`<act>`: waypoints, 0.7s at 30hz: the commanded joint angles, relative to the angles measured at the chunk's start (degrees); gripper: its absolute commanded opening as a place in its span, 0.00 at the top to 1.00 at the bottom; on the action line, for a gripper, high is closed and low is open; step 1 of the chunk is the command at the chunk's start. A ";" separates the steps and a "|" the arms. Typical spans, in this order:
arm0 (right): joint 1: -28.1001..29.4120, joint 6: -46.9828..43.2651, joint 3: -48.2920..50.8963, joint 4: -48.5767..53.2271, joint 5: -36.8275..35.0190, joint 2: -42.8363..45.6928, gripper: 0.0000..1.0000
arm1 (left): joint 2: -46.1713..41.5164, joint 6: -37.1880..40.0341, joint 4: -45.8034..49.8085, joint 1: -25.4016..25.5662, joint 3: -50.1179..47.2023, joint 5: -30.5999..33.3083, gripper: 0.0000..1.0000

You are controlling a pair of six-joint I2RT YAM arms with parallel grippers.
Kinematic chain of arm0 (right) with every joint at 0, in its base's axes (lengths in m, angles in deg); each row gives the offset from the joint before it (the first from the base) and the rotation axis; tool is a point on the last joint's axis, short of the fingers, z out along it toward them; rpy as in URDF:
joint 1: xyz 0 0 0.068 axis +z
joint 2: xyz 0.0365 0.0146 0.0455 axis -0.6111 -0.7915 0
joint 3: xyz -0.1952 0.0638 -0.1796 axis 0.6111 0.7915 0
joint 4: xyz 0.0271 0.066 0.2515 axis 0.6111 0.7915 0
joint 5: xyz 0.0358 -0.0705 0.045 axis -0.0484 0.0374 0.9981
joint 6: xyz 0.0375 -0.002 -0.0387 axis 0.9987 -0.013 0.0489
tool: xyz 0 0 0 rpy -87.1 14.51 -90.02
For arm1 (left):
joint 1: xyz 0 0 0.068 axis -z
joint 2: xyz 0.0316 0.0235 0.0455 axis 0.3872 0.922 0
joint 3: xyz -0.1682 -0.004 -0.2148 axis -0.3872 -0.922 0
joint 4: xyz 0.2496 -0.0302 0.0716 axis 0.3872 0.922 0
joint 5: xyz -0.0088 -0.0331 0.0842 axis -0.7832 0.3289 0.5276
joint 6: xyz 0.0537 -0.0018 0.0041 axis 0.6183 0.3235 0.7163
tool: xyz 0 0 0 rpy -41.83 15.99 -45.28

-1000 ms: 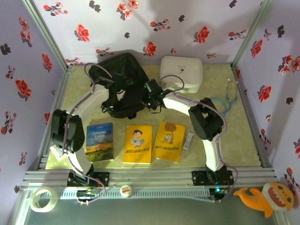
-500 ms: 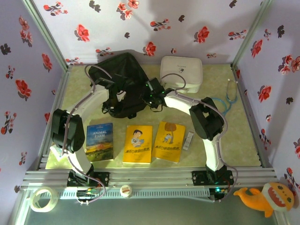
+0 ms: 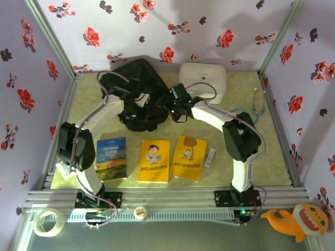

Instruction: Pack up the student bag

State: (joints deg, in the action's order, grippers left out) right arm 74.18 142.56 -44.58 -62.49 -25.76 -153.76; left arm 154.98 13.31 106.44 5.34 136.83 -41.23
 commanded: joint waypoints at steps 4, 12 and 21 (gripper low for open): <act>0.93 5.93 -2.92 6.12 1.91 -3.47 0.30 | -1.48 -0.87 -0.78 0.62 0.16 -2.01 1.00; 0.58 7.16 -3.98 3.95 -2.81 -5.97 0.47 | -2.21 -0.37 1.08 0.62 -2.36 -1.67 1.00; -0.38 5.89 -4.57 4.73 -7.02 -7.50 0.83 | -4.79 -0.94 8.50 -0.50 -5.57 8.79 1.00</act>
State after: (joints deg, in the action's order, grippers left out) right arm 74.42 148.61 -48.39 -59.08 -28.77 -160.75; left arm 152.55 12.85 109.63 5.36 132.76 -37.93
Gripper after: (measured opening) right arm 0.185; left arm 0.044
